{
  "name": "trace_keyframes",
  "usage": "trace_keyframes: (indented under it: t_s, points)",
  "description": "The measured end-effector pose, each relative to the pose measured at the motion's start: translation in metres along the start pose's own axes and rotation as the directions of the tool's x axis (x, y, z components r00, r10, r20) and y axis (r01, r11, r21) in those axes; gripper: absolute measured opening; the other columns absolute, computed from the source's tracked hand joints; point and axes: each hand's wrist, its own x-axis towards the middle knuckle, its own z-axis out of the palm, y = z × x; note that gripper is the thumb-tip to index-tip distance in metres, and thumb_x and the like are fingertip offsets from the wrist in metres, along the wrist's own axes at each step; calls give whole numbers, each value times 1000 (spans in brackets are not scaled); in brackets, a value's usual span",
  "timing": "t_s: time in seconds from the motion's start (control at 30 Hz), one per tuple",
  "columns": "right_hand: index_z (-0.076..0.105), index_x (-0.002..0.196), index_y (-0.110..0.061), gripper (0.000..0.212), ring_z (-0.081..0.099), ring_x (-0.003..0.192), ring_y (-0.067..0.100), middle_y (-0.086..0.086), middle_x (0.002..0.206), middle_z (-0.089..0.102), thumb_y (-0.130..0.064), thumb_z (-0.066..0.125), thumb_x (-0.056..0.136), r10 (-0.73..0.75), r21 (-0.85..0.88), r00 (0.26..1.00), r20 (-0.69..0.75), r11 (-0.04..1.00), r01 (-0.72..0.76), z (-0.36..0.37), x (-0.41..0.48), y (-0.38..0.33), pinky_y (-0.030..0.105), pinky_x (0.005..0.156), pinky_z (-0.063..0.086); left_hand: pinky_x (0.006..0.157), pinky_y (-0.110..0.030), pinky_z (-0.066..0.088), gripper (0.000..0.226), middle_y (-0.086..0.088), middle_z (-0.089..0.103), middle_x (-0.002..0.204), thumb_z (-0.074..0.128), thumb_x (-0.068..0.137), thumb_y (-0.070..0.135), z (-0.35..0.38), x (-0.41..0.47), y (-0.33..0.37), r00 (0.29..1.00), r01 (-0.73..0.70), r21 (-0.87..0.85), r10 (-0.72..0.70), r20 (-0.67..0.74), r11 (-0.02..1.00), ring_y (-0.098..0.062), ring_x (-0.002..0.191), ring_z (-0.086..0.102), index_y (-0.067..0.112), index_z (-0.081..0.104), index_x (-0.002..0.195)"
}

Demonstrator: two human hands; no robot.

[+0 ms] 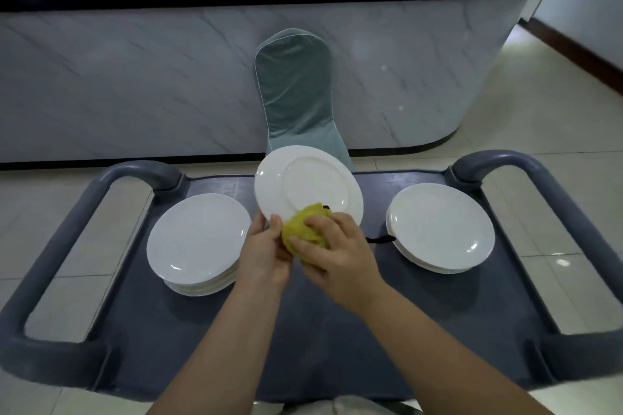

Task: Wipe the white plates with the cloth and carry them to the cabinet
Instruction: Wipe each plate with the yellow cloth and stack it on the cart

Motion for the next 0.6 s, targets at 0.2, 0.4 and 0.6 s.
trace_keyframes:
  t_s: [0.2,0.4,0.6]
  points:
    - [78,101,-15,34,50,98,32,17,112,62,0,78,70,312,-3,937,-155,949,-316,-27,-17,30,46,81,48,63,-30,60,33,-1,75,96,39,101,3,-1,3,2,1000,20,-78,-21,-16,997,-15,83,73,19,60,120]
    - [77,102,-19,28,56,94,35,13,113,66,-14,70,76,-3,-19,1000,-26,1000,2,-13,-11,12,39,83,48,63,-29,59,32,-6,73,102,35,103,6,7,3,-3,998,21,53,-25,65,998,-18,83,72,18,58,121]
    - [74,108,-18,35,53,107,24,5,113,56,0,74,77,563,119,820,-101,826,-552,-66,-6,89,23,96,41,69,-28,58,33,-1,70,114,41,100,2,-1,6,16,979,-22,226,-25,202,974,-14,94,69,18,63,120]
